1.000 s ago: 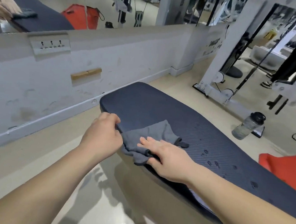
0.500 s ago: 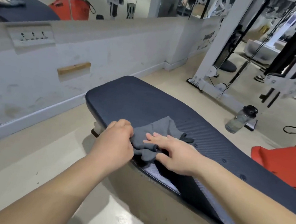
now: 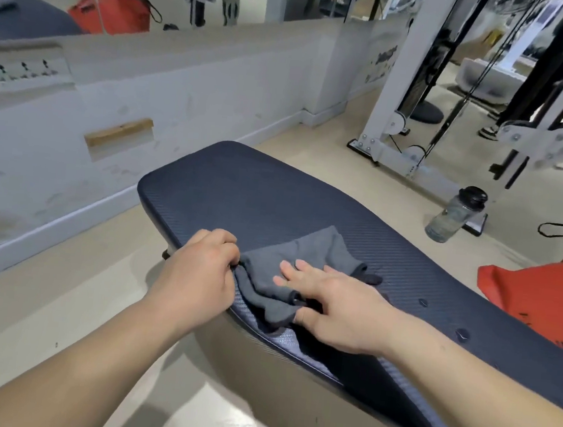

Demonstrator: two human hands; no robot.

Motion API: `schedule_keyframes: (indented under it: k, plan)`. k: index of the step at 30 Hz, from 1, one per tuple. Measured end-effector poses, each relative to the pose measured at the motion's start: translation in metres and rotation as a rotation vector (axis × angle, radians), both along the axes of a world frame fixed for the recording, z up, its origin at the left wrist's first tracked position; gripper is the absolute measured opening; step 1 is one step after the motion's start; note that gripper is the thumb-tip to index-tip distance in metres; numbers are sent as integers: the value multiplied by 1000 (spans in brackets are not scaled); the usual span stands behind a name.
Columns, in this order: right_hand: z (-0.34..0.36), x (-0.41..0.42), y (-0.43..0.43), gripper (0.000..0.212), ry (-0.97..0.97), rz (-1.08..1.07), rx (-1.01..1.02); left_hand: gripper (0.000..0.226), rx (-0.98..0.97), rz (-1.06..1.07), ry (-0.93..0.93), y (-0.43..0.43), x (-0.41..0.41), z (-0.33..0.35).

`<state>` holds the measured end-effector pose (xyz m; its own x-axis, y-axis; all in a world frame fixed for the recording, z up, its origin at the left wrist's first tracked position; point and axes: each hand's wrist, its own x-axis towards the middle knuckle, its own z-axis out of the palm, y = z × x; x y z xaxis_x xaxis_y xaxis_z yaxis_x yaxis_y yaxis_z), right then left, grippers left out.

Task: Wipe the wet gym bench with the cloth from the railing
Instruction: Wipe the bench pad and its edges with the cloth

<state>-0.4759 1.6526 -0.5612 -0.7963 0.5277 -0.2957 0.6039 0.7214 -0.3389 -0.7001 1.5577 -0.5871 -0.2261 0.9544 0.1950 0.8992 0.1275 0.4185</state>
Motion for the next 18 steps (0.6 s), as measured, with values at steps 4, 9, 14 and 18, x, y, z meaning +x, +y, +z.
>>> schedule_keyframes:
  k: [4, 9, 14, 18]
  plan:
    - [-6, 1, 40, 63, 56, -112, -61, 23, 11, -4, 6, -3, 5, -1]
    - [-3, 31, 73, 66, -28, -510, 121, 24, -7, -63, 16, -16, 16, -3]
    - [8, 5, 26, 58, -53, -284, 135, 23, 10, -98, 50, -19, 10, -4]
    - [6, -4, -27, 57, 19, 63, -55, 22, 67, -42, 0, -13, 5, 0]
